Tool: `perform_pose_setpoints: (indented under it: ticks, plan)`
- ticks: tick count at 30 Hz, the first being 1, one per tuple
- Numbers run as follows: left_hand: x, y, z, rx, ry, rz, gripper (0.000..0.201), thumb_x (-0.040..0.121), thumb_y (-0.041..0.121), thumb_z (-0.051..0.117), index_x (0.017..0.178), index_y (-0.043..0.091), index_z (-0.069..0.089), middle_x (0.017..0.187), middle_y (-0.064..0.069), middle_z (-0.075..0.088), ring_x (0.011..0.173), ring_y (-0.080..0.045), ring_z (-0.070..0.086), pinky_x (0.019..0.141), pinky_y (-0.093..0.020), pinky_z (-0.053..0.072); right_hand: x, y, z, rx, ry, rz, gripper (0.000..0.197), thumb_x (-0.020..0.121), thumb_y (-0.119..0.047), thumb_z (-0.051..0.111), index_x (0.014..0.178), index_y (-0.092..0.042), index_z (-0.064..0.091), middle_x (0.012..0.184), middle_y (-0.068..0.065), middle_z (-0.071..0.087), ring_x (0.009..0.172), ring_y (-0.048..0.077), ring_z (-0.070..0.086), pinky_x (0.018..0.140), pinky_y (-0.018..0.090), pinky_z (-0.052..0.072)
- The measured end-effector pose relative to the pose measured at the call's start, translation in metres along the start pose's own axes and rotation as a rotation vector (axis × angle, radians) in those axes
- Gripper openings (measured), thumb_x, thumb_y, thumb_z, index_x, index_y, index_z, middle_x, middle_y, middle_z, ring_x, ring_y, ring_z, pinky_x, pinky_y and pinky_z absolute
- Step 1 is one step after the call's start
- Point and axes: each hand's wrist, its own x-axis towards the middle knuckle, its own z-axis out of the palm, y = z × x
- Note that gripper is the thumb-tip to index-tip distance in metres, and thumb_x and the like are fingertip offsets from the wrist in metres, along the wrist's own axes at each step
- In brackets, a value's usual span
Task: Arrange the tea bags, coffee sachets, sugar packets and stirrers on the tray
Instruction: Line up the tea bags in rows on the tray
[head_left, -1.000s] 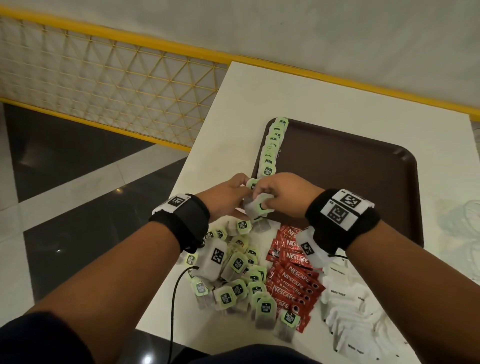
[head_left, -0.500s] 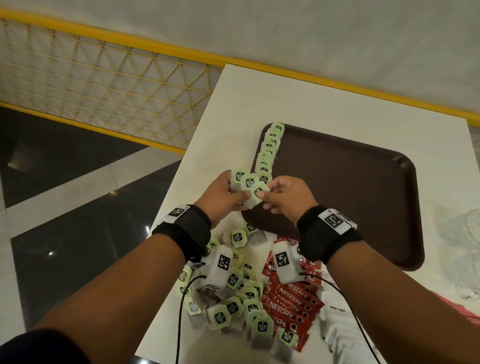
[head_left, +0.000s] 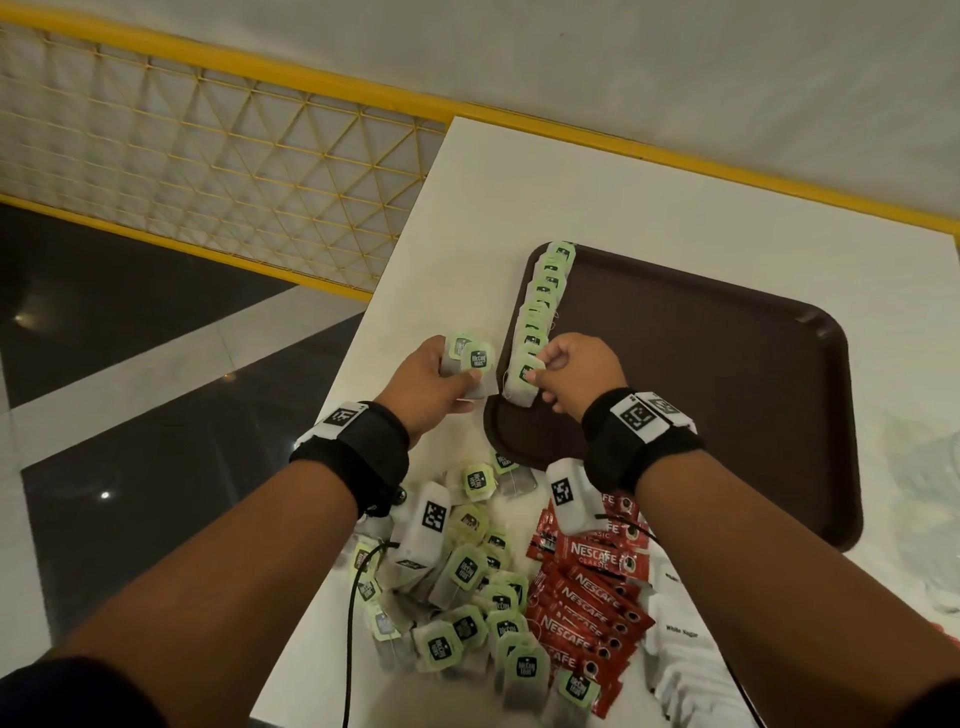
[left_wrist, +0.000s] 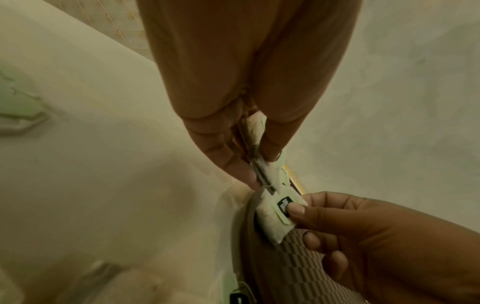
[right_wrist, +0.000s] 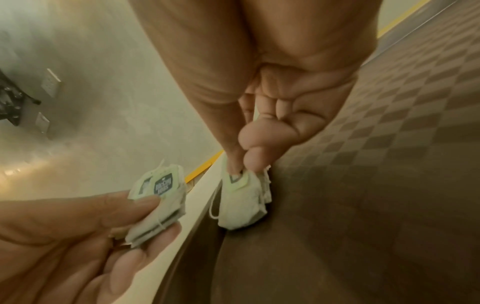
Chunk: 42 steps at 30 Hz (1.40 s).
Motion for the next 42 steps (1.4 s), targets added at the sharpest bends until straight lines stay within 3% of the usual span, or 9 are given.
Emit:
perform_pose_setpoints:
  ticks: [8,12,14,18,23,27,33,36,42]
  plan:
    - [-0.004,0.005,0.001,-0.025,-0.038,-0.02,0.028,0.096,0.006,0.054,0.124,0.004,0.053,0.118,-0.012,0.068,0.102,-0.024,0.068,0.075,-0.027,0.06,0.007,-0.001,0.006,-0.104,0.064,0.017,0.029,0.073,-0.026,0.082,0.082,-0.019,0.055,0.082,0.004,0.065,0.074,0.026,0.067,0.069,0.047,0.059]
    - [-0.005,0.006,0.003,-0.005,-0.017,-0.007,0.029,0.096,0.009,0.058,0.124,0.004,0.049,0.116,-0.011,0.068,0.092,-0.019,0.068,0.071,-0.024,0.058,-0.001,-0.003,0.001,-0.086,0.12,-0.077,0.017,0.082,-0.027,0.074,0.085,-0.015,0.061,0.079,0.001,0.063,0.074,0.02,0.062,0.071,0.037,0.055]
    - [-0.004,0.007,0.005,0.032,-0.001,0.0,0.031,0.096,0.011,0.06,0.123,0.004,0.047,0.115,-0.012,0.068,0.095,-0.022,0.069,0.069,-0.023,0.057,-0.011,-0.009,-0.002,-0.021,0.035,-0.127,0.013,0.09,-0.027,0.066,0.087,-0.015,0.066,0.085,0.006,0.067,0.073,0.019,0.062,0.067,0.034,0.054]
    - [-0.002,0.006,0.011,0.103,-0.024,0.019,0.033,0.093,0.015,0.065,0.122,0.005,0.05,0.112,-0.012,0.07,0.101,-0.027,0.069,0.069,-0.024,0.056,-0.027,-0.012,0.001,0.175,-0.172,-0.028,0.005,0.089,-0.016,0.069,0.09,-0.014,0.065,0.079,0.012,0.064,0.063,0.014,0.056,0.052,0.022,0.048]
    - [-0.007,0.006,0.014,0.031,-0.01,-0.002,0.026,0.1,0.019,0.054,0.122,0.006,0.053,0.113,-0.012,0.07,0.096,-0.024,0.069,0.065,-0.021,0.053,-0.029,0.001,0.004,0.28,-0.11,0.081,0.009,0.087,-0.008,0.07,0.093,-0.008,0.063,0.08,0.011,0.065,0.059,0.012,0.056,0.053,0.022,0.049]
    - [-0.007,0.002,0.007,0.094,0.044,-0.014,0.017,0.103,0.023,0.047,0.103,0.008,0.054,0.112,-0.014,0.066,0.098,-0.026,0.067,0.068,-0.026,0.051,-0.027,0.014,0.008,0.263,-0.064,0.16,0.011,0.086,-0.011,0.072,0.09,-0.009,0.062,0.081,0.01,0.068,0.057,0.012,0.058,0.054,0.024,0.05]
    - [-0.013,0.001,0.0,0.304,0.091,0.068,0.036,0.098,0.029,0.057,0.093,-0.006,0.057,0.079,-0.011,0.051,0.072,-0.021,0.045,0.071,-0.039,0.043,-0.022,0.019,0.013,0.234,-0.021,0.178,0.016,0.084,-0.013,0.074,0.084,-0.011,0.059,0.075,0.009,0.069,0.054,0.014,0.06,0.051,0.025,0.052]
    - [-0.017,0.001,0.001,0.278,0.088,0.077,0.031,0.095,0.028,0.062,0.094,-0.002,0.056,0.087,-0.019,0.057,0.076,-0.021,0.052,0.069,-0.036,0.048,-0.021,0.02,0.014,0.233,-0.016,0.164,0.016,0.084,-0.015,0.075,0.087,-0.009,0.06,0.077,0.011,0.071,0.054,0.014,0.061,0.053,0.027,0.052]
    - [-0.023,-0.002,0.007,0.163,0.088,0.063,0.021,0.091,0.018,0.069,0.098,0.004,0.057,0.094,-0.018,0.064,0.078,-0.018,0.064,0.065,-0.027,0.055,-0.025,0.021,0.011,0.193,0.034,0.125,0.021,0.085,-0.026,0.075,0.083,-0.011,0.06,0.072,0.006,0.069,0.052,0.014,0.058,0.052,0.029,0.052]
